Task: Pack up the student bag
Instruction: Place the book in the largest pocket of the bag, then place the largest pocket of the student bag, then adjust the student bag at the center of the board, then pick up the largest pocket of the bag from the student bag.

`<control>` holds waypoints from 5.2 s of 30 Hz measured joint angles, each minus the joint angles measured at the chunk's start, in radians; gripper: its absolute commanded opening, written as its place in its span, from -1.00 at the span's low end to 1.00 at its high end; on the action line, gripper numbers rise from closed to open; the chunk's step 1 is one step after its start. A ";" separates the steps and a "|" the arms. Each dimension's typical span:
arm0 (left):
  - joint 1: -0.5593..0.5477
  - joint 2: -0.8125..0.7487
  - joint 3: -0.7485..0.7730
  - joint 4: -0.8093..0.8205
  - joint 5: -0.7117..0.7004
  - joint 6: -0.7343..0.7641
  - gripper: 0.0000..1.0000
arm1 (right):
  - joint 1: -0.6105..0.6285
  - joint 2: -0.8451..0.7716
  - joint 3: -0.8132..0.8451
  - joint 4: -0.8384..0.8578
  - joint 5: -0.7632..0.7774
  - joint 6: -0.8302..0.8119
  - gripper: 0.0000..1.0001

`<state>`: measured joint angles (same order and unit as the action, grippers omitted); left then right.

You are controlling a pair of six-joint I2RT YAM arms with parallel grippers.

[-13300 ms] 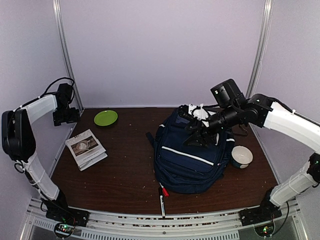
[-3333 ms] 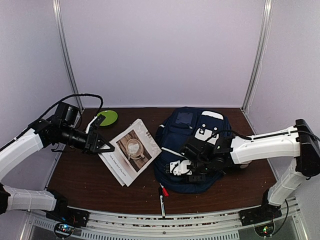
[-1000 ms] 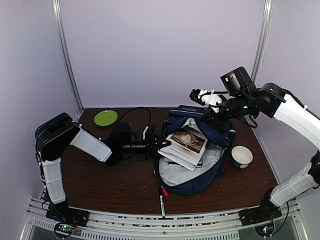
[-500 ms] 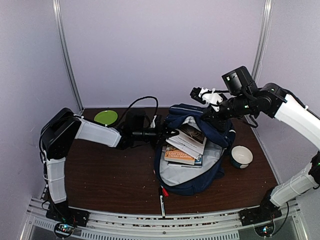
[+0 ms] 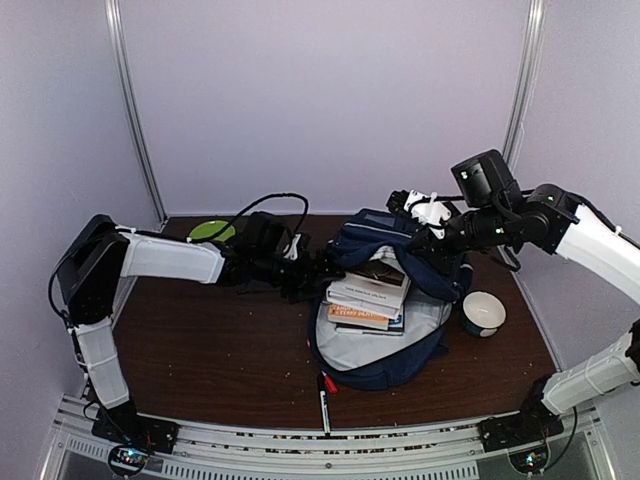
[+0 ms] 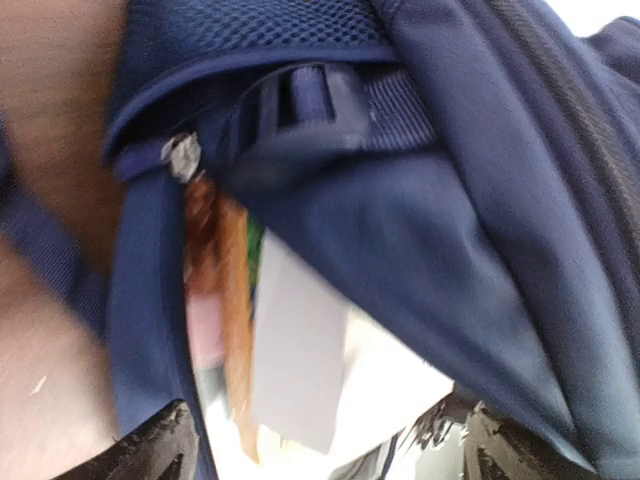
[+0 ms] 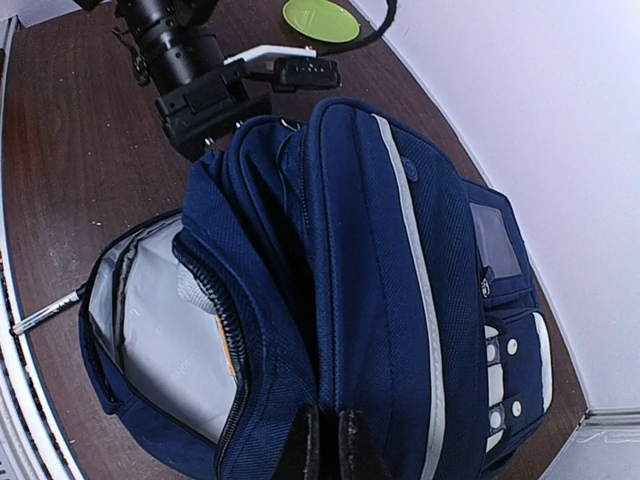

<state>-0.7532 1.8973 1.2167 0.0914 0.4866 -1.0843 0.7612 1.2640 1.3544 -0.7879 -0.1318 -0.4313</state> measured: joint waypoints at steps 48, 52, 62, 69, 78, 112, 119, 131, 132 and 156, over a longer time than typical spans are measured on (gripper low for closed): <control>0.014 -0.074 -0.175 -0.133 -0.206 0.350 -0.16 | 0.057 -0.124 -0.357 0.015 -0.093 -0.218 -0.11; 0.000 -0.008 -0.105 -0.113 -0.186 0.319 -0.93 | 0.053 -0.123 -0.357 0.019 -0.097 -0.216 -0.11; -0.054 0.019 -0.047 -0.102 -0.173 0.308 -1.00 | -0.049 -0.082 -0.332 0.035 -0.128 -0.165 -0.02; -0.070 -0.037 -0.086 -0.103 -0.188 0.328 -1.00 | -0.226 -0.111 -0.316 0.028 -0.100 -0.133 0.41; -0.093 -0.283 -0.200 -0.306 -0.294 0.433 -0.01 | -0.588 -0.016 -0.279 0.018 -0.124 -0.007 0.47; -0.062 -0.121 -0.217 -0.179 -0.212 0.410 0.17 | -0.479 0.759 0.386 -0.165 -0.257 0.152 0.30; -0.128 -0.117 -0.205 -0.161 -0.199 0.411 0.16 | -0.475 0.779 0.476 -0.169 -0.315 0.159 0.32; -0.137 -0.338 -0.332 -0.278 -0.256 0.469 0.20 | -0.538 0.309 0.284 -0.151 -0.378 0.165 0.32; -0.137 -0.346 -0.340 -0.285 -0.257 0.470 0.21 | -0.535 0.272 0.258 -0.147 -0.386 0.162 0.31; -0.040 -0.518 -0.468 -0.084 -0.459 0.240 0.51 | 0.352 0.076 -0.180 0.061 0.110 -0.150 0.09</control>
<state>-0.7937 1.3792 0.7483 0.0078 0.0277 -0.8448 1.1133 1.3396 1.1748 -0.7269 -0.0216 -0.5812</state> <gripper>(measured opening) 0.760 0.582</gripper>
